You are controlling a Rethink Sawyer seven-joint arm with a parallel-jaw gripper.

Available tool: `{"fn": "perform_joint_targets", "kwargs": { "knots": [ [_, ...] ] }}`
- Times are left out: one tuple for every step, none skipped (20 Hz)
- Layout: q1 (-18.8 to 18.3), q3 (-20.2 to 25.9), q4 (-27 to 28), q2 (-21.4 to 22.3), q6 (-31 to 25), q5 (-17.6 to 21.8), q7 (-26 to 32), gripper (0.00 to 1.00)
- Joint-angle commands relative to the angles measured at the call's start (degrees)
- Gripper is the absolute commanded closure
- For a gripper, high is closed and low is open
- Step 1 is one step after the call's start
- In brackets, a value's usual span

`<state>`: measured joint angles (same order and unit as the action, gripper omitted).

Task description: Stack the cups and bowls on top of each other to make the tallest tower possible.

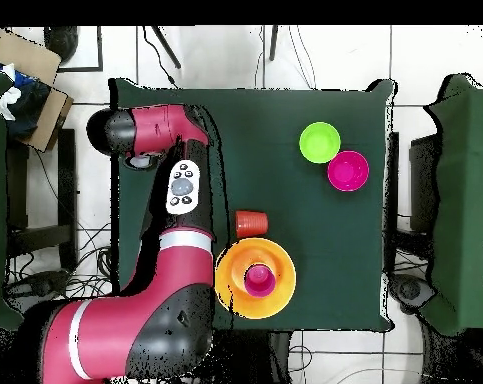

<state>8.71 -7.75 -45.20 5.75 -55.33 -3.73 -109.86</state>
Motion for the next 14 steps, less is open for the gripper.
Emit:
{"fn": "perform_joint_targets", "kwargs": {
  "knots": [
    [0.1, 3.6, -9.2, 5.7, -1.1, -1.9, -7.9, 1.0],
    [-0.1, 3.8, -10.8, 6.9, -0.6, -2.0, -7.2, 1.0],
    [-0.2, 3.9, -12.4, 8.2, -0.4, -2.3, -7.2, 1.0],
    [-0.2, 3.9, -13.9, 9.4, 0.1, -2.3, -6.7, 1.0],
    [-0.3, 3.9, -15.7, 10.8, 0.3, -2.7, -6.9, 1.0],
    [-0.6, 4.0, -17.1, 11.9, 0.5, -2.9, -6.4, 1.0],
    [-0.9, 4.3, -18.8, 13.1, 0.9, -3.3, -6.1, 1.0],
    [-1.2, 4.5, -20.6, 14.3, 1.2, -3.8, -5.7, 1.0],
    [-1.4, 4.6, -21.9, 15.3, 1.5, -4.0, -5.4, 1.0],
    [-1.7, 4.8, -23.6, 16.5, 2.4, -4.4, -5.2, 1.0],
    [-1.7, 4.6, -25.6, 18.0, 2.9, -4.5, -5.0, 1.0],
    [-1.8, 4.5, -27.0, 19.0, 3.2, -4.8, -5.0, 1.0],
    [-2.0, 4.4, -27.6, 19.7, 2.9, -4.8, -4.6, 1.0],
    [-2.2, 4.5, -28.6, 20.4, 3.1, -5.0, -4.4, 1.0]
  ]
}}
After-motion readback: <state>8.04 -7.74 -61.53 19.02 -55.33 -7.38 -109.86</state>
